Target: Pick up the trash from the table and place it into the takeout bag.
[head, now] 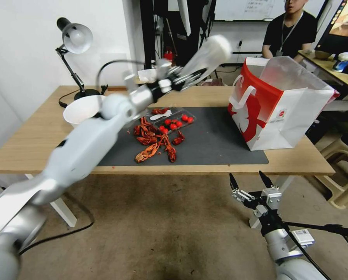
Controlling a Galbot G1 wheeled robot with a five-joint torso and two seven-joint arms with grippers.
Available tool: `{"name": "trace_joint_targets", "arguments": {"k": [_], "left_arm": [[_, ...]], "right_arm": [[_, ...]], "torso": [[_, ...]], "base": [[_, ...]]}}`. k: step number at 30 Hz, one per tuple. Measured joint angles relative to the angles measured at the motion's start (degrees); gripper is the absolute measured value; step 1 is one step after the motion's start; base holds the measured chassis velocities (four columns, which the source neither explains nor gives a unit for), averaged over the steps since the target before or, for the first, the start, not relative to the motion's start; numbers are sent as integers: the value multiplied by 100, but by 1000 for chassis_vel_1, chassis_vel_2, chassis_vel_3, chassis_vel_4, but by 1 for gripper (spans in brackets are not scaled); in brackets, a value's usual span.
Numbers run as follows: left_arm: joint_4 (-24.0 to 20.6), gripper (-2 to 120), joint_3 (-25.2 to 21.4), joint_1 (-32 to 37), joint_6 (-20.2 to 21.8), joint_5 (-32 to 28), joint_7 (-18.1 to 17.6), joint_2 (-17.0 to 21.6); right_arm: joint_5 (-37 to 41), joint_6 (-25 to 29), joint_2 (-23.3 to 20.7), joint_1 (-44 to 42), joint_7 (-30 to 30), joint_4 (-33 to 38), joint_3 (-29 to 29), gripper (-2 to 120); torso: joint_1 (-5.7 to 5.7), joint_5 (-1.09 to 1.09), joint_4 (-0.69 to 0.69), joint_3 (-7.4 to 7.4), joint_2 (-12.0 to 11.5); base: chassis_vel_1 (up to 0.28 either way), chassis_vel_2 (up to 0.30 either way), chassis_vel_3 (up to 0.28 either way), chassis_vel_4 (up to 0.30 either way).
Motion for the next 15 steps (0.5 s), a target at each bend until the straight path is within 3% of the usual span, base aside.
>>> {"name": "trace_joint_targets", "arguments": {"k": [1,11,14,15], "left_arm": [[185,42,111,-135,-3,41,4,-192],[800,42,503,-460,-91,132,24,-683],[1575,42,773,-906,-153,241,95,-1386],[1575,42,773,-906,-153,241,95,-1386]], "right_arm": [[-11,11,15,-16,0,2,6,100],[-42,70,86,-56,-25,-6,42,100],[-53,121,150,-54,-52,-80,7,100],[-53,121,150,-54,-52,-80,7,100]], "torso": [[0,0,2,0,0],[0,-1,4,0,0],[0,-1,1,0,1],[0,-1,1,0,1]], "base": [[0,0,0,0],[0,0,0,0],[0,0,0,0],[0,0,0,0]]}}
